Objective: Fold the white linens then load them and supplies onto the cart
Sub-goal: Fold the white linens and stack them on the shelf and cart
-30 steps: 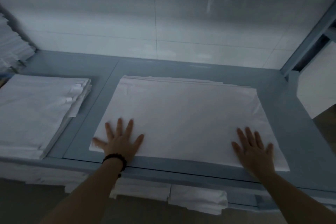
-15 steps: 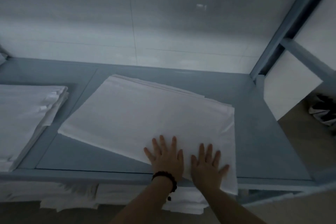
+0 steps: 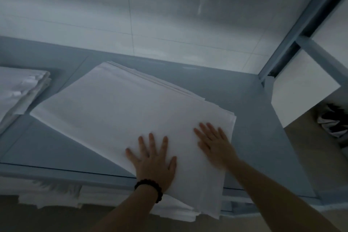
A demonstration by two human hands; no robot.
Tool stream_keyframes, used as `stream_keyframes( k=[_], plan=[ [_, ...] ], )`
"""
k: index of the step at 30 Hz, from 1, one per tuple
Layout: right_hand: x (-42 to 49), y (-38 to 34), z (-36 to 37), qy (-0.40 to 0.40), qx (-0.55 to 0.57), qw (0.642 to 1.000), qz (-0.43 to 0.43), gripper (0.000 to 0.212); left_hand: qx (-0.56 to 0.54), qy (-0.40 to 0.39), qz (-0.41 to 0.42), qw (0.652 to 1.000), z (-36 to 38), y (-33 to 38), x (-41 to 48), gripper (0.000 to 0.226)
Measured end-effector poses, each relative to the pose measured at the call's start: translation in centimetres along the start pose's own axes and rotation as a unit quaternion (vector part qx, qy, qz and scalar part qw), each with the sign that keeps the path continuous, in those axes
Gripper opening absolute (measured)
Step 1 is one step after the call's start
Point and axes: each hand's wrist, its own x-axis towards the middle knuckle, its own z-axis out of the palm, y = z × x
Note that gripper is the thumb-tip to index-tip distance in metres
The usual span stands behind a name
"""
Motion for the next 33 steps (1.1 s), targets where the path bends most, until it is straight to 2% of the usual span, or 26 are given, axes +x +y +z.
stream_keyframes(
  k=[2,4,5,7,8,9,10,11,13,16,18,20,22,24,26,30,33],
  plan=[
    [1.4,3.8,-0.3,-0.034,0.008,0.989,0.141,0.052,0.002,0.007,0.000,1.000,-0.1,0.1,0.0,0.074],
    [2.3,5.1,-1.3,-0.039,0.005,0.976,0.216,0.054,0.007,0.010,-0.003,1.000,-0.2,0.1,0.0,0.075],
    [2.4,4.5,-1.6,0.003,-0.013,0.978,0.209,0.054,0.009,0.010,-0.004,1.000,-0.2,0.1,0.0,0.075],
    [2.7,1.6,-2.2,0.083,0.009,0.990,0.116,0.057,0.008,0.011,-0.007,1.000,-0.5,0.3,-0.1,0.076],
    [3.0,-0.2,-2.1,0.090,0.036,0.994,0.042,0.059,0.004,0.009,-0.011,1.000,-0.7,0.4,-0.3,0.076],
    [3.3,-1.7,-1.6,0.062,0.042,0.997,-0.026,0.061,-0.001,0.004,-0.014,1.000,-1.0,0.6,-0.5,0.075],
    [3.7,-2.7,-1.0,0.033,0.030,0.997,-0.062,0.059,-0.013,0.000,-0.015,1.000,-1.3,0.9,-0.7,0.074],
    [4.2,-2.8,-0.6,0.013,0.017,0.998,-0.063,0.057,-0.033,0.002,-0.009,0.999,-1.5,1.1,-0.9,0.072],
    [5.7,-0.4,-0.4,0.013,0.010,1.000,0.010,0.054,-0.064,0.015,0.009,0.998,-1.8,1.7,-1.2,0.070],
    [6.6,4.1,-1.3,-0.018,0.031,0.978,0.204,0.053,-0.084,0.027,0.012,0.996,-2.0,3.1,-1.6,0.070],
    [7.0,4.3,-2.0,-0.020,0.006,0.969,0.246,0.053,-0.102,0.017,0.008,0.995,-2.1,4.0,-1.7,0.069],
    [7.1,2.0,-2.1,0.022,0.024,0.980,0.197,0.053,-0.118,0.008,0.003,0.993,-2.1,4.7,-1.9,0.069],
    [6.9,-1.1,-1.6,0.039,0.044,0.996,0.068,0.053,-0.129,0.002,-0.001,0.992,-1.9,5.2,-2.0,0.069],
    [6.8,-3.3,-0.8,0.020,0.023,0.998,-0.057,0.054,-0.133,-0.001,-0.003,0.991,-1.6,5.4,-1.8,0.069],
    [7.4,-2.9,-0.8,0.013,-0.002,0.997,-0.075,0.056,-0.136,-0.010,-0.002,0.991,-1.4,5.4,-1.7,0.070],
    [8.2,1.3,-1.4,0.014,0.022,0.996,0.091,0.054,-0.140,-0.022,0.007,0.990,-1.7,5.4,-2.0,0.071],
    [8.5,1.2,-2.0,0.000,0.043,0.981,0.188,0.054,-0.132,-0.024,0.018,0.991,-1.8,4.9,-2.4,0.072]
  ],
)
